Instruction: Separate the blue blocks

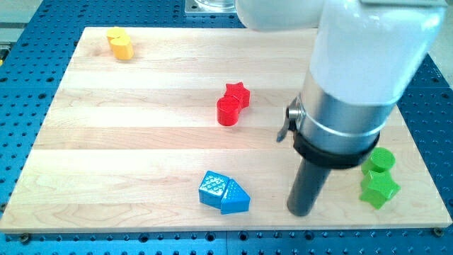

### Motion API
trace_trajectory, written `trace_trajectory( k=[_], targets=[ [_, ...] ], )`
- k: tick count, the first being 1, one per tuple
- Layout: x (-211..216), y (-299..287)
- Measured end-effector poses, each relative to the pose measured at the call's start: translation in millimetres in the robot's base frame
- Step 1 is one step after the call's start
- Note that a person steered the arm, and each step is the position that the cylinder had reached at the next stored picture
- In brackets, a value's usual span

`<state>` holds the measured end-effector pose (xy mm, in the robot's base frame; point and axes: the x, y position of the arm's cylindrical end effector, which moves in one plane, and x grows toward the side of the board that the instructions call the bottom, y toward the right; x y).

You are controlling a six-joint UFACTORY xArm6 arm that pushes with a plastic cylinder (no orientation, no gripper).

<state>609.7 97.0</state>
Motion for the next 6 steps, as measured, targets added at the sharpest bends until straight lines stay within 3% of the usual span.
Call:
trace_trajectory(
  k=[2, 3, 4, 6],
  targets=[
    [-3, -126],
    [-7, -151],
    [-23, -141],
    [-34, -221]
  ],
)
